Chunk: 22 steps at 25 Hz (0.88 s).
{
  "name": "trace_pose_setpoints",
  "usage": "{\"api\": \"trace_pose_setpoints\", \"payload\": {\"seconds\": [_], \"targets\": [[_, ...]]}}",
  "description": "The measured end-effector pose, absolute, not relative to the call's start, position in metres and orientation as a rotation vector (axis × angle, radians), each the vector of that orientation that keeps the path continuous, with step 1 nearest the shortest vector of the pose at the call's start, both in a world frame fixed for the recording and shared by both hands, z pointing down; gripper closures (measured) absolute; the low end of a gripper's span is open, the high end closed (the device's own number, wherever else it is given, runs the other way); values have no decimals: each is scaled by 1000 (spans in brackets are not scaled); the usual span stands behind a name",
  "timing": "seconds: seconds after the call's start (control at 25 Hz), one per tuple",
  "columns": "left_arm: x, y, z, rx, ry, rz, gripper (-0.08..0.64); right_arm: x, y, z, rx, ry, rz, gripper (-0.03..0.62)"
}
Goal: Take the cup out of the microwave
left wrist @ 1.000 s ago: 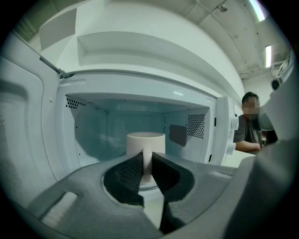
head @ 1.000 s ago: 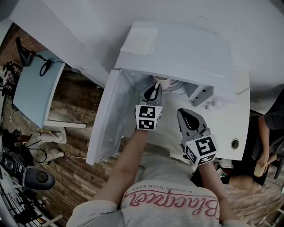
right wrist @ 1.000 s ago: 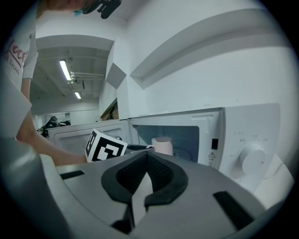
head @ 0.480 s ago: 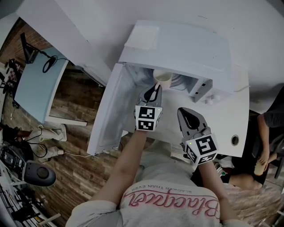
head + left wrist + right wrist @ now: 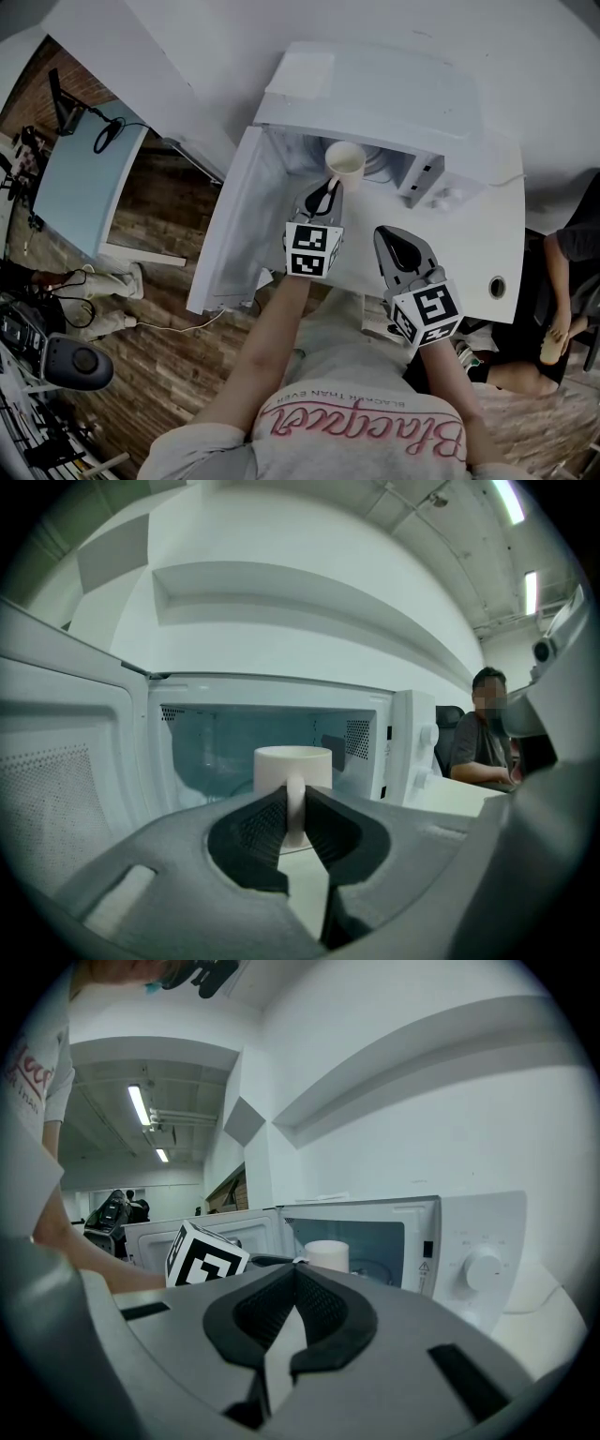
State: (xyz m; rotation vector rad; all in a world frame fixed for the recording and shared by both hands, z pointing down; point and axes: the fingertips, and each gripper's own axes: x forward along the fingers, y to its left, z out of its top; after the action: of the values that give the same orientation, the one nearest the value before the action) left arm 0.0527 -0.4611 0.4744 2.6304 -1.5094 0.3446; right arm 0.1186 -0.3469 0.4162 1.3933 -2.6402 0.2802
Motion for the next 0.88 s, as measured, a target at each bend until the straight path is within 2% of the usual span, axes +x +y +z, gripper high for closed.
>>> {"api": "trace_pose_setpoints", "payload": {"seconds": [0.88], "targets": [[46, -406, 436, 2704, -1496, 309, 515, 115, -312, 395, 1415, -2666, 193, 583]]}}
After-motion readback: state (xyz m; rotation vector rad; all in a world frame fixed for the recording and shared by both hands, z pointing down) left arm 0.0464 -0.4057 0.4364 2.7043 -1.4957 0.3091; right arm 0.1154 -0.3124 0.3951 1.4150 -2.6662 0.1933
